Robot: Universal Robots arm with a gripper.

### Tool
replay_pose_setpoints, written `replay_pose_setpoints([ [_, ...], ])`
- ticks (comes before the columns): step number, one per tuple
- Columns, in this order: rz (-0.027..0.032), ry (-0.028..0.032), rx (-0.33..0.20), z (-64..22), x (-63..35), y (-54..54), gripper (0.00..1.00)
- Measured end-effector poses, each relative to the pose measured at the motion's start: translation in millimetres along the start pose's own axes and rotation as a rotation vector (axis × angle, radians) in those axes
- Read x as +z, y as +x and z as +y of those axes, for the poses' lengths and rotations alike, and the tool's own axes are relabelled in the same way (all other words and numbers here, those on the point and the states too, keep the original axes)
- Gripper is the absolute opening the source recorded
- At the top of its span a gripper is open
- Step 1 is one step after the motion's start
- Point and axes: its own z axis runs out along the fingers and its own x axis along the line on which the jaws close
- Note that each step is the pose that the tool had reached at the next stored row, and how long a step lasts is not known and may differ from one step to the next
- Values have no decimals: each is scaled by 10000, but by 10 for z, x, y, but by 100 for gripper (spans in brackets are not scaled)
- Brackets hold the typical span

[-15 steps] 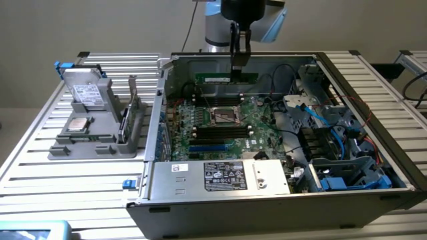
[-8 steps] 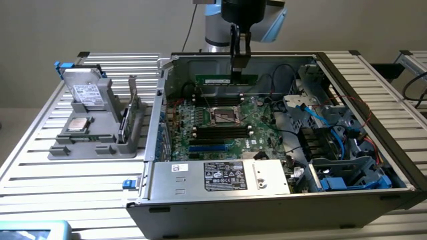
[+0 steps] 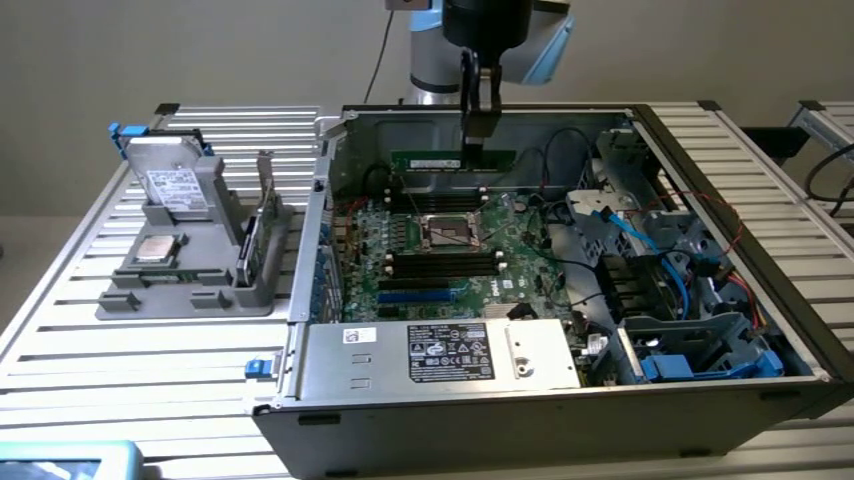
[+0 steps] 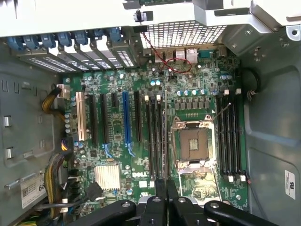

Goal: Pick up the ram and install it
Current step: 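Insert the ram into the slot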

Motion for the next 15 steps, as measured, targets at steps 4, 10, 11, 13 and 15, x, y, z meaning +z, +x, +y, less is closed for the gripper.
replay_pose_setpoints([
  [4, 1, 0, 0, 0, 15, 0, 12],
  [10, 12, 4, -1, 1, 53, -2, 12],
  [11, 17, 3, 0, 1, 60, -2, 12],
  [13, 20, 1, 0, 1, 69, -3, 12],
  [15, 21, -5, 1, 1, 81, -3, 12],
])
